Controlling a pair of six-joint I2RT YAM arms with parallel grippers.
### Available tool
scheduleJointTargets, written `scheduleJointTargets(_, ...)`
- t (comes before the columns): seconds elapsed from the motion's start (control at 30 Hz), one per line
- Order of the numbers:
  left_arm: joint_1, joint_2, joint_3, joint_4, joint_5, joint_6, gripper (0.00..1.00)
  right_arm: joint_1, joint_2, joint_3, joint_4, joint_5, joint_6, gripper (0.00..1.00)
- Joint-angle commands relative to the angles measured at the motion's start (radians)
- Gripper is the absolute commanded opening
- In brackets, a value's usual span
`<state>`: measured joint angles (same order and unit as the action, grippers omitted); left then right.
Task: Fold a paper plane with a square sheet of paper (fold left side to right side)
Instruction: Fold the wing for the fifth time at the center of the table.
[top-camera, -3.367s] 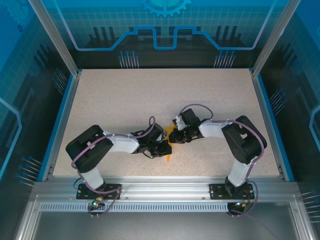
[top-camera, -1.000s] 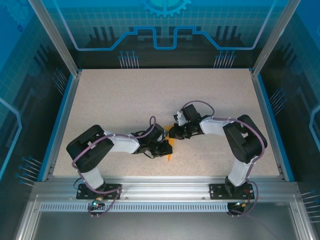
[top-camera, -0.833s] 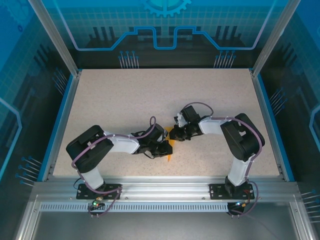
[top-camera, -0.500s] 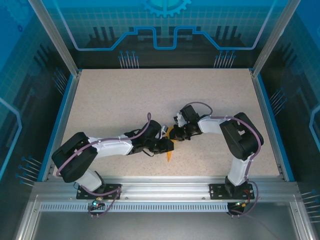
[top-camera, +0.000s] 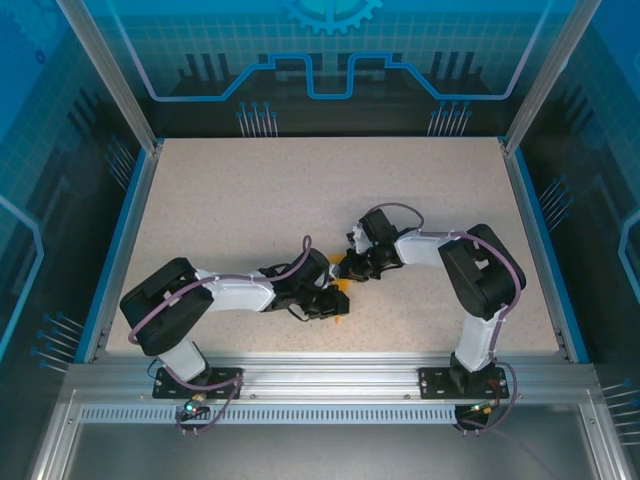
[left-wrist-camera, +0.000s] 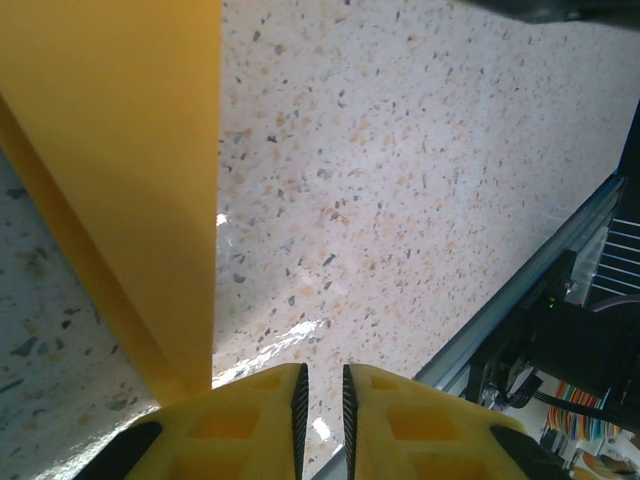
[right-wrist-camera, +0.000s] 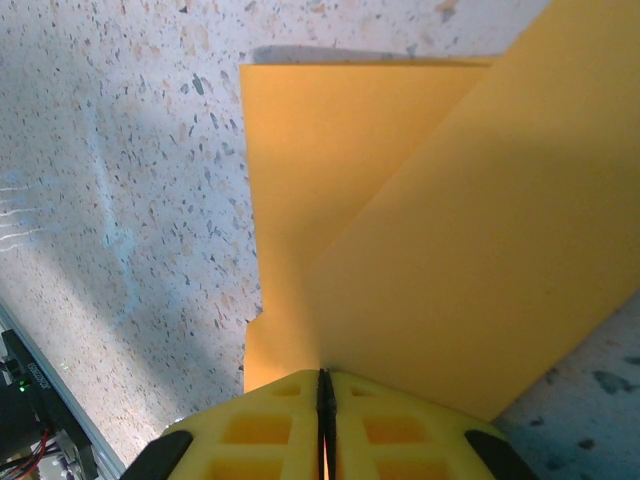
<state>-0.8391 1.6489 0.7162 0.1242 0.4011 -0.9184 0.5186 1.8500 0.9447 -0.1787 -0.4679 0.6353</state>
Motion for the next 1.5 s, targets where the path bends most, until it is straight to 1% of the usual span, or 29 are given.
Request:
scheduleJointTargets(0.0,-0.005,0.007,-0.008,-0.014,0.005,-0.017,0.21,0.017,0.043,0.0,-0.068,0.061,-0.02,0.11)
scheduleJointTargets(0.3,-0.005,0.031,-0.015,-0.015,-0.006,-0.022,0.21,0.018,0.042,0.004,-0.085,0.075,-0.028,0.11)
scheduleJointTargets(0.83,-0.005,0.015,-0.044,-0.007,-0.035,-0.03,0.2,0.018,0.058,0.021,-0.13,0.102,-0.048,0.11)
scheduleJointTargets(1.27,-0.006,0.036,-0.054,0.012,-0.006,-0.037,0.2,0.016,0.072,0.035,-0.14,0.106,-0.048,0.11)
scheduleJointTargets(1.47,-0.021,0.058,-0.057,0.027,0.005,-0.044,0.2,0.017,0.078,0.04,-0.146,0.107,-0.046,0.11)
